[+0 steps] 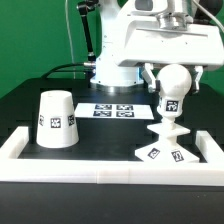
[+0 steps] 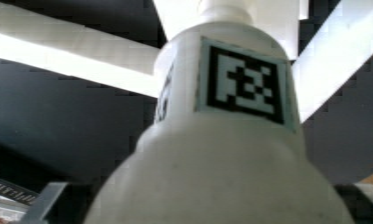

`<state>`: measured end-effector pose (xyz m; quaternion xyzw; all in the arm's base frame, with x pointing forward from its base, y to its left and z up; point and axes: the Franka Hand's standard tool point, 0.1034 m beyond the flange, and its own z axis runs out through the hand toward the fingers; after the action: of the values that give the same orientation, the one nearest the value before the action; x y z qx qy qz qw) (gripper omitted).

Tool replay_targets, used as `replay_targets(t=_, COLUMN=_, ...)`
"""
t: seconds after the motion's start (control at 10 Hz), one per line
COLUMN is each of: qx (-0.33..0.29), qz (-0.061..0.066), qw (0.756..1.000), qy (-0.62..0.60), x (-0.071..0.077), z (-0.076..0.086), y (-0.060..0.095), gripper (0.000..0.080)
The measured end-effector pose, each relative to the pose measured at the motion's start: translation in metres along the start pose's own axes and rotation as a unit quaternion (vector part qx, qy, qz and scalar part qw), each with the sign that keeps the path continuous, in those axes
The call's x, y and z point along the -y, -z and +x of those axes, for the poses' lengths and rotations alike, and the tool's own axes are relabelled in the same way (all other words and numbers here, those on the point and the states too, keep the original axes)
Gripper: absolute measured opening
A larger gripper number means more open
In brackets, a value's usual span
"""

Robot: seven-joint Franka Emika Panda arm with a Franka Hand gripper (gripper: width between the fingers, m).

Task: Assemble lamp

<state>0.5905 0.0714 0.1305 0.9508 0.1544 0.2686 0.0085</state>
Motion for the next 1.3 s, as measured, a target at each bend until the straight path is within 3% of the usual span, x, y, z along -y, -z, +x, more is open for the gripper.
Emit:
replay_targets(t=0.3, qx=0.005, qz=0.001, qw=1.000, qy=0.001, x=0.003, z=-0.008, y=-0.008, gripper=0.0574)
replay_targets(t=0.8, qx=-0.016, qz=-0.011, qw=1.000, qy=0.003, x=0.003, z=-0.015, y=-0.012, gripper=0.0574)
replay_targets(t=0.9, qx=-0.016, qz=-0.011, qw=1.000, qy=0.003, x=0.003, z=-0.015, y=-0.012, gripper=0.0657)
replay_targets(t=1.0, qx=-0.016, qz=-0.011, qw=1.000, qy=0.003, x=0.003, z=-0.015, y=-0.012, gripper=0.0687)
replay_targets(t=1.3, qx=-0.016, qz=-0.011, qw=1.000, qy=0.003, x=0.003, z=-0.015, y=-0.012, gripper=0.0696)
